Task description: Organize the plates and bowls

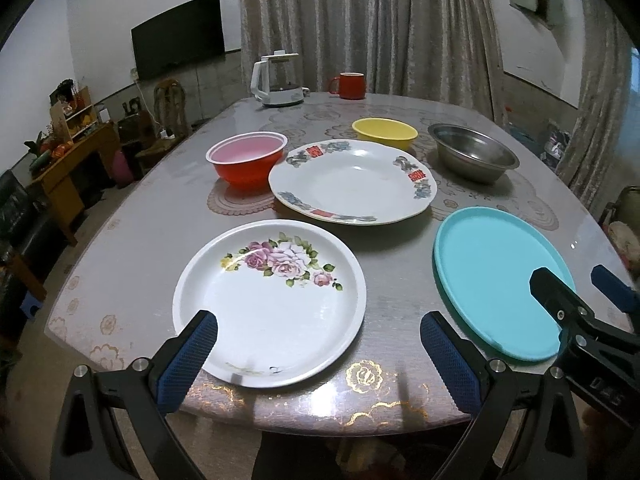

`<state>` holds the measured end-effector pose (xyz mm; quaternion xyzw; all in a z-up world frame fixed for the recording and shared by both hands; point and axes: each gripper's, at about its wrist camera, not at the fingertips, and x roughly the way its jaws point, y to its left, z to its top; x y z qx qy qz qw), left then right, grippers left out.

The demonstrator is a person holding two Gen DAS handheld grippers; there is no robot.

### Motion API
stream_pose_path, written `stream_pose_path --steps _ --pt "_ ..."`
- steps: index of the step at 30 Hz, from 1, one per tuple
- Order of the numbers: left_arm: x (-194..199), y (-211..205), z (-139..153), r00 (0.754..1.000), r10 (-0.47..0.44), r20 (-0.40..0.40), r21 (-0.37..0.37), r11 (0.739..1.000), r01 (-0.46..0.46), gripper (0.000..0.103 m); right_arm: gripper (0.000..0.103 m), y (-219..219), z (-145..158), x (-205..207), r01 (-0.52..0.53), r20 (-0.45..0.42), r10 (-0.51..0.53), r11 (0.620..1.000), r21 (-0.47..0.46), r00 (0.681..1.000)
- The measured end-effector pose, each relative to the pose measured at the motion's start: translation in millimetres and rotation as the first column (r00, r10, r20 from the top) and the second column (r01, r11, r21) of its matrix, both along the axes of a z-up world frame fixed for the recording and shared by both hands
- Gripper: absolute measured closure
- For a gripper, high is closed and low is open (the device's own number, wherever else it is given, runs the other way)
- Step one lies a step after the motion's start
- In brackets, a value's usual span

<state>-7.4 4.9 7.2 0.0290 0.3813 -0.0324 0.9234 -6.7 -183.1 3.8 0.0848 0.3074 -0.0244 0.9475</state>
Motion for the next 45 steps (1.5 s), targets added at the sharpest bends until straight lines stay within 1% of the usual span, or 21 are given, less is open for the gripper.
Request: stream_pose_path --steps 3,11,18,24,31,35,37,41,45 --pt "1 0 -1 1.0 0.001 0.0 0.003 1.0 -0.001 0.001 0.0 -2 0 0 0.0 -0.002 0.0 1.0 0.004 1.0" --pt "6 1 -2 1.0 -0.022 -0.02 -0.018 1.0 0.022 0.001 0.0 -3 0 1 0.005 -0.006 -0.005 1.0 0.002 1.0" --pt "20 3 1 0.995 -0.076 -0.063 -0.067 0.995 0.072 0.001 0.0 -9 6 11 0.006 -0.012 -0.006 1.0 0.019 1.0" --pt "32 4 10 0.993 -0.107 -0.054 -0.069 0.992 0.103 0.001 0.0 -9 12 21 0.003 -0.013 -0.003 1.0 -0.005 1.0" --pt "47 8 19 0.985 -0.166 -0.056 -0.123 0.98 0.158 0.0 0.0 -11 19 35 -0.021 -0.009 0.021 1.0 -0.017 1.0" --pt "58 14 20 0.985 -0.16 -0.064 -0.12 0.981 0.152 0.0 0.0 -12 22 43 -0.031 -0.01 0.03 0.999 -0.031 0.999" --pt "65 19 21 0.985 -0.163 -0.066 -0.139 0.979 0.152 0.001 0.0 -15 22 48 -0.035 -0.017 0.035 0.999 -0.028 0.999" --pt "83 31 22 0.985 -0.152 -0.076 -0.168 0.976 0.138 0.001 0.0 -21 19 60 -0.05 -0.043 0.05 0.999 -0.002 0.998" --pt "105 40 22 0.987 -0.137 -0.089 -0.156 0.98 0.122 0.001 0.005 -28 17 75 -0.067 -0.065 0.069 0.997 0.034 0.996"
